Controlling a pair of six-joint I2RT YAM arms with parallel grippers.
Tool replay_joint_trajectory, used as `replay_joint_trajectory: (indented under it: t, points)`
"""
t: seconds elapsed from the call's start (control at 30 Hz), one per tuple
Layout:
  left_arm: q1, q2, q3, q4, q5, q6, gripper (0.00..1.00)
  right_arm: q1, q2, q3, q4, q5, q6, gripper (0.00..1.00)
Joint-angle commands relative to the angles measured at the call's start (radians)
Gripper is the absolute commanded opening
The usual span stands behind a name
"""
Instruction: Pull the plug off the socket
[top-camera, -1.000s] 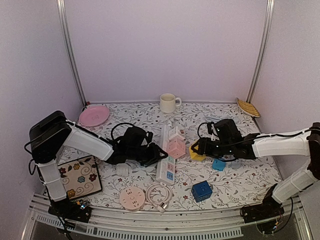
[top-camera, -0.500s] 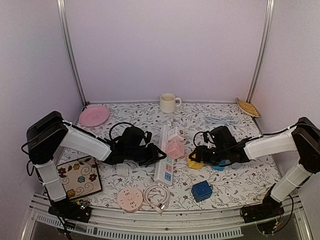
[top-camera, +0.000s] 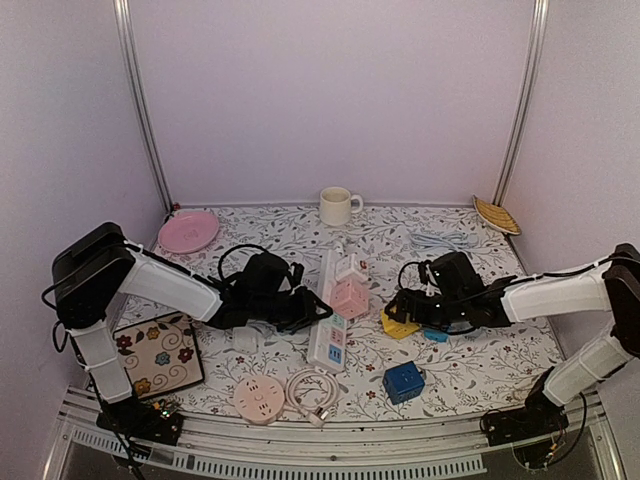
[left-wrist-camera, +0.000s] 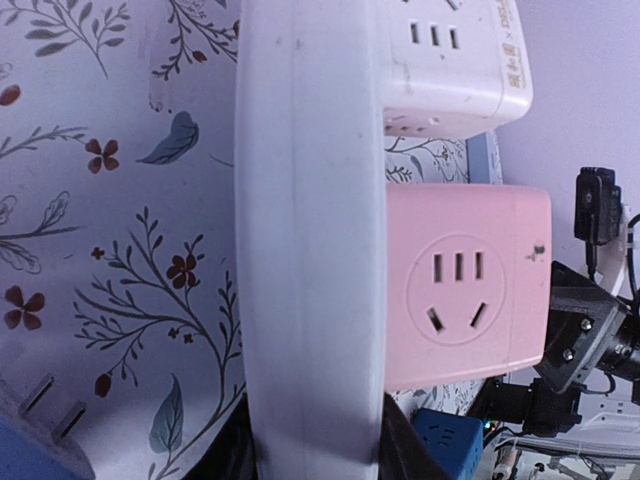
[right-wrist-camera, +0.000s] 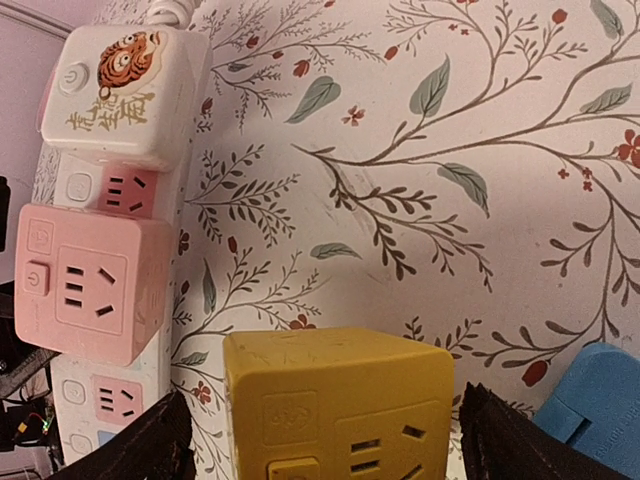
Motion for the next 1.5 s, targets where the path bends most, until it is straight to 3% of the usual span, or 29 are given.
replay_joint_trajectory:
  t: [0.0,0.27,0.8,1.13,1.47]
  points:
    - [0.011,-0.054,0.007,0.118,0.012,0.038,0.0,-0.009,-0.044,-0.029,-0.066,0.062,-0.009,0.96]
    - [0.011,-0.053,0.003,0.123,0.012,0.037,0.0,-0.014,-0.112,-0.067,-0.119,0.105,-0.004,1.0]
    - [0.006,-0.047,0.007,0.137,0.023,0.036,0.0,-0.004,-0.23,0.03,-0.245,0.135,-0.034,0.99]
    - [-0.01,-0.057,0.01,0.18,0.031,0.043,0.0,0.097,-0.106,0.22,-0.208,0.111,-0.056,0.99]
    - [-0.038,-0.088,-0.029,0.306,0.03,0.05,0.0,0.13,0.039,0.266,-0.077,0.019,-0.007,0.99]
